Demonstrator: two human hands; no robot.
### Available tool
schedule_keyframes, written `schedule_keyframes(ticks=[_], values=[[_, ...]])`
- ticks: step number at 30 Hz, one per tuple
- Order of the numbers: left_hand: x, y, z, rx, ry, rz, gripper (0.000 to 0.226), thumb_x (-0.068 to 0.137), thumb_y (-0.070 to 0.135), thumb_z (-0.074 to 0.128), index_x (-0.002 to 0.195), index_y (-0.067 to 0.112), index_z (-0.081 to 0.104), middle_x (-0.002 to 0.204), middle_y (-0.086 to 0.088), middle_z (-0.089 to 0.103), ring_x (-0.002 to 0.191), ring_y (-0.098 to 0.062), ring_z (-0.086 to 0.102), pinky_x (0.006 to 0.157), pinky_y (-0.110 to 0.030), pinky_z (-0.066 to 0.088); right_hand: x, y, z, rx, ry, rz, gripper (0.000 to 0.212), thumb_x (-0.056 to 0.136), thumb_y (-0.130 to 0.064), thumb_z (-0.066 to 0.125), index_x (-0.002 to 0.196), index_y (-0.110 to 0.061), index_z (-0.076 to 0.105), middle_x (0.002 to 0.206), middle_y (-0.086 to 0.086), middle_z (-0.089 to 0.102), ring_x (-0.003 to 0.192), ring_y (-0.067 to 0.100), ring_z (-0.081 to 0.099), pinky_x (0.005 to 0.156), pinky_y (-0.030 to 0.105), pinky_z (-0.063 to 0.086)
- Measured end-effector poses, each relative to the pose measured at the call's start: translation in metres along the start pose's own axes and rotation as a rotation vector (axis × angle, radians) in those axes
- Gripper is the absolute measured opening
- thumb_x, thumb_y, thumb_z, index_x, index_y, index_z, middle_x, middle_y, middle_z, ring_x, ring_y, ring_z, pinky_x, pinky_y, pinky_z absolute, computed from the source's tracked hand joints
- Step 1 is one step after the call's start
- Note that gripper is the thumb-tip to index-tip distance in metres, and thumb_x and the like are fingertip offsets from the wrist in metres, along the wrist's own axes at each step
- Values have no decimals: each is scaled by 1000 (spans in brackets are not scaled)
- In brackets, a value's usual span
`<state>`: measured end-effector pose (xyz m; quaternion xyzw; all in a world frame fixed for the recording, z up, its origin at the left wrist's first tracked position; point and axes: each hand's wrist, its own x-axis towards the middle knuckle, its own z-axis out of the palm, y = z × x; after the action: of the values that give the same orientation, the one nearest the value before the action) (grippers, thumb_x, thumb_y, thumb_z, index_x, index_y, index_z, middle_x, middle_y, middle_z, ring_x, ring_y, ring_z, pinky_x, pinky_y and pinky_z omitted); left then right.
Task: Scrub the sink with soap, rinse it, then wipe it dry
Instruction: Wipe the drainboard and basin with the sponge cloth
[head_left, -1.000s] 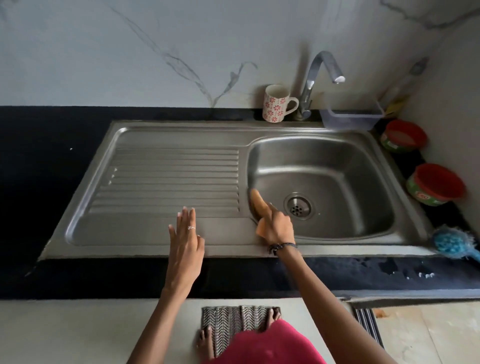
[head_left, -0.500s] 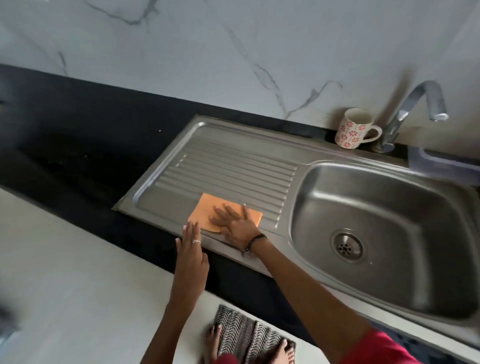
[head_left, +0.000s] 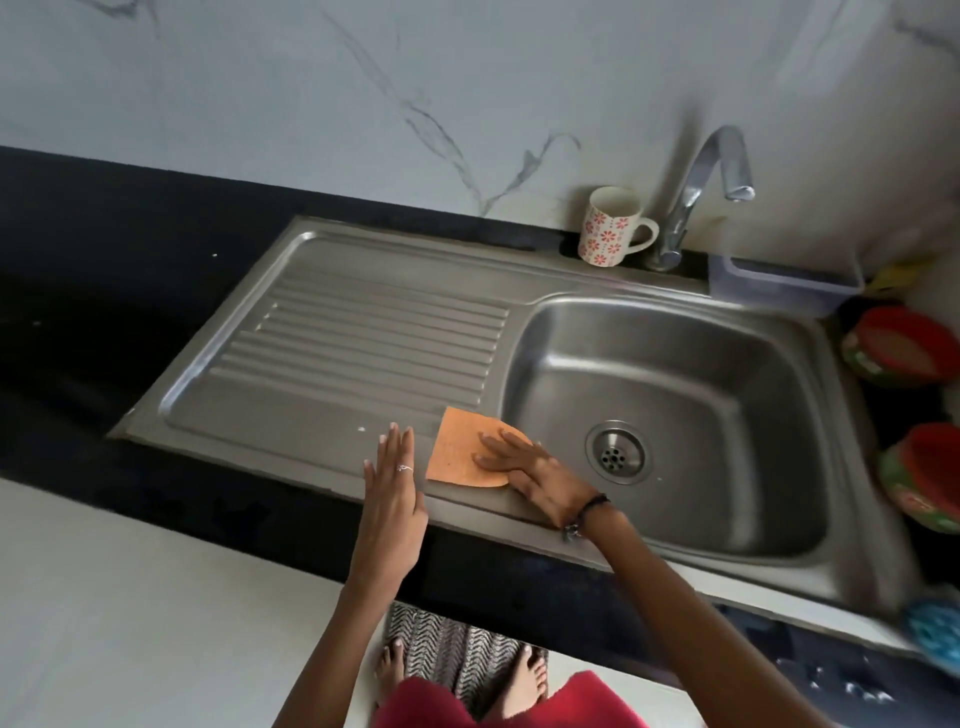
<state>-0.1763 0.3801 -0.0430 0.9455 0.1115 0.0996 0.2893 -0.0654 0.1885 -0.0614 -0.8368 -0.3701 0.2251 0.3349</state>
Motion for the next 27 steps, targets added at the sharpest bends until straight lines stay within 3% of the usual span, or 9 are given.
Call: schedule_keyframes(ticks=[2,4,6,9,11,13,17,21,27], values=[[-1,3,4,-8,3,10,71,89,-13,37,139,15,-4,149,3,-7,138,-11,-11,113,-29,-10,-18,12,-7,83,111,113,44,95,-41,30,123,-26,60,140,-11,47,134,7,38,108,18,24],[-3,4,5,-11,19,-7,72,87,-14,39,139,13,-3,148,2,-5,139,-13,-9,113,-31,-9,-31,19,-15,92,280,223,66,81,-65,20,95,-22,68,103,3,70,99,23,62,82,28,41],[-7,5,2,-15,47,-32,76,83,-18,42,142,9,1,149,-1,-2,139,-16,-5,113,-34,-6,-30,20,-23,129,438,299,64,75,-70,17,80,-22,58,74,6,62,73,24,56,66,31,37],[-11,0,-4,-7,83,-68,77,79,-21,43,144,4,11,151,-6,3,140,-19,0,113,-37,-2,-7,-2,-40,244,570,298,60,77,-63,24,99,-24,64,83,6,67,78,22,58,67,30,41],[-12,-5,-10,9,75,-72,79,80,-21,41,144,8,5,154,-8,3,141,-17,-2,114,-36,-4,20,-32,-48,252,531,217,62,81,-57,30,122,-21,59,97,3,67,87,16,58,71,25,41],[-11,-12,-18,24,64,-75,79,82,-19,39,142,13,-2,153,-4,-1,141,-14,-6,114,-33,-7,54,-60,-47,231,456,121,56,84,-44,36,129,-15,54,110,6,66,100,19,60,80,24,41],[-3,-21,-32,48,73,-97,77,86,-14,39,141,17,-5,154,-3,-3,141,-12,-10,113,-30,-10,122,-94,-18,-102,214,-42,42,92,-28,44,133,-22,51,129,4,58,119,26,48,97,38,38],[2,-27,-45,40,75,-161,68,91,-4,38,148,11,3,156,-5,-3,137,-6,-14,111,-27,-14,153,-108,23,-578,-32,-130,39,96,-20,40,133,-25,48,137,-1,48,127,22,35,96,41,29],[-1,-37,-51,39,64,-220,61,95,4,34,148,9,4,157,-6,-3,135,-3,-17,111,-26,-15,157,-107,44,-797,-66,-167,37,97,-16,35,130,-22,51,138,0,42,127,25,34,100,44,29]])
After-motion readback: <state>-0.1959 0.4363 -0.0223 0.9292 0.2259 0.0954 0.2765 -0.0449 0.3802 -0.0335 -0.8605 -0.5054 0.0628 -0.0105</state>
